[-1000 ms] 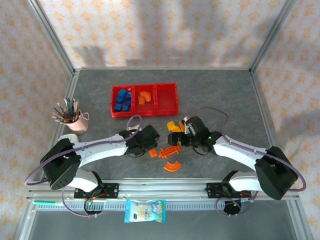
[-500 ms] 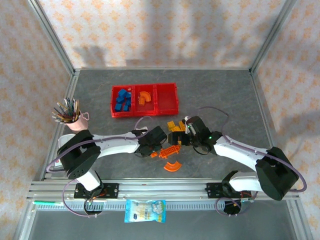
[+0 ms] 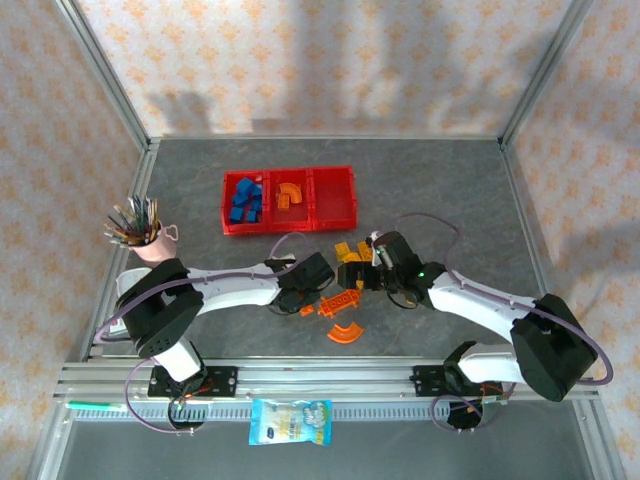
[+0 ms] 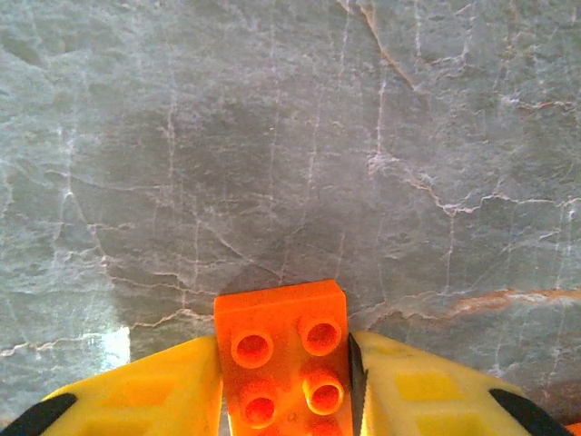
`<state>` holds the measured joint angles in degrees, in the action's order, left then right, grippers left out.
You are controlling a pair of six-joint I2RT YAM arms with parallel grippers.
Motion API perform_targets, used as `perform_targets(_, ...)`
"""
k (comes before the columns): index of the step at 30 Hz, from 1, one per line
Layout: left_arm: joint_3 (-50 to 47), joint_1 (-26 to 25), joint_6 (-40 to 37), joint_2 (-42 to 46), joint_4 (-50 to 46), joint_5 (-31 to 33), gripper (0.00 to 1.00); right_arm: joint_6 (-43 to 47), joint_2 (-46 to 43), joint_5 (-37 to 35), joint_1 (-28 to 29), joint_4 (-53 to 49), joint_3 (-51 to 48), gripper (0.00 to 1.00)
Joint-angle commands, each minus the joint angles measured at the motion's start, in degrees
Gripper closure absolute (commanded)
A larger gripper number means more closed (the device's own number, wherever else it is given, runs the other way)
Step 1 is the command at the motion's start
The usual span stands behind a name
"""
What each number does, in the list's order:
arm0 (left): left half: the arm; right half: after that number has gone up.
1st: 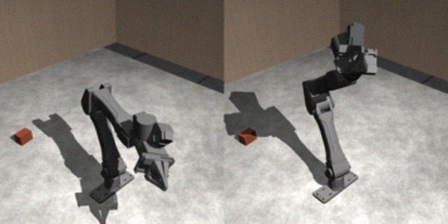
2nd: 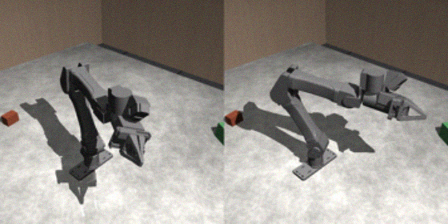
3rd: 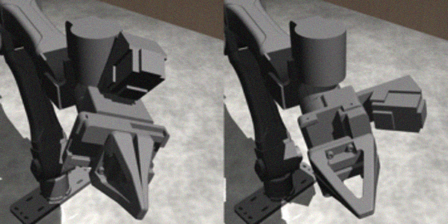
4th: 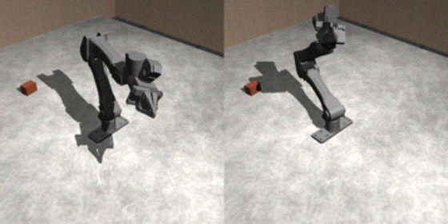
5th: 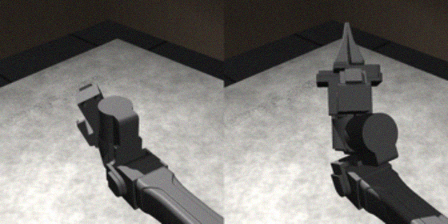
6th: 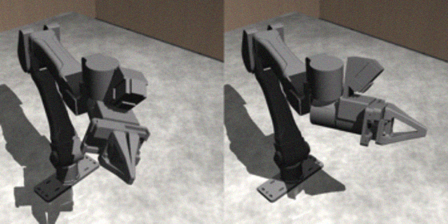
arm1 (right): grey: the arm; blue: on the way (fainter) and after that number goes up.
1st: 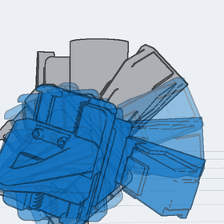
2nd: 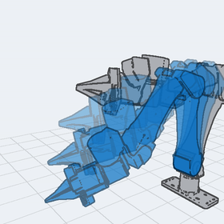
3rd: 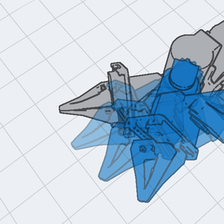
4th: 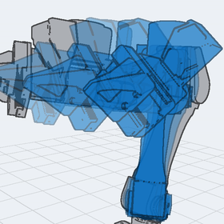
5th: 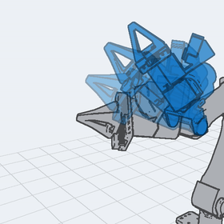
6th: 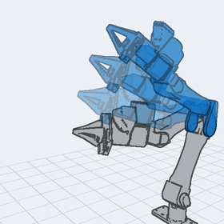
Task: Sort the legos into containers by color
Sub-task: Pick up the lego from the middle-left of the table, then place the lego in the container.
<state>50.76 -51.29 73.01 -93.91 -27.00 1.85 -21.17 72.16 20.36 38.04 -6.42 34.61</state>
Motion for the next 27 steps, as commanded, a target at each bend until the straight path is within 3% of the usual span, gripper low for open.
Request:
perform_targets(1,1.0,-0.3,-0.8,0.1,1.7,0.3,0.68,0.1,-0.7,-1.1,-0.4,1.2,0.5,0.0)
perform_targets(11,2.6,0.5,-1.7,5.4,0.1,2.7,0.73,0.5,-1.3,-2.3,-0.9,-0.6,3.4,0.0)
perform_targets(16,5.8,3.6,-5.4,7.2,-3.1,4.7,0.73,0.2,-2.2,-2.5,-2.1,-0.9,5.6,0.0)
perform_targets(22,12.2,10.2,-14.4,6.7,-3.4,6.7,0.73,-1.7,-2.0,-3.7,-4.5,-1.1,9.4,0.0)
perform_targets(27,24.1,16.0,-24.5,-0.4,-5.6,9.5,0.73,-3.6,-0.2,-8.0,-5.8,-2.5,13.0,0.0)
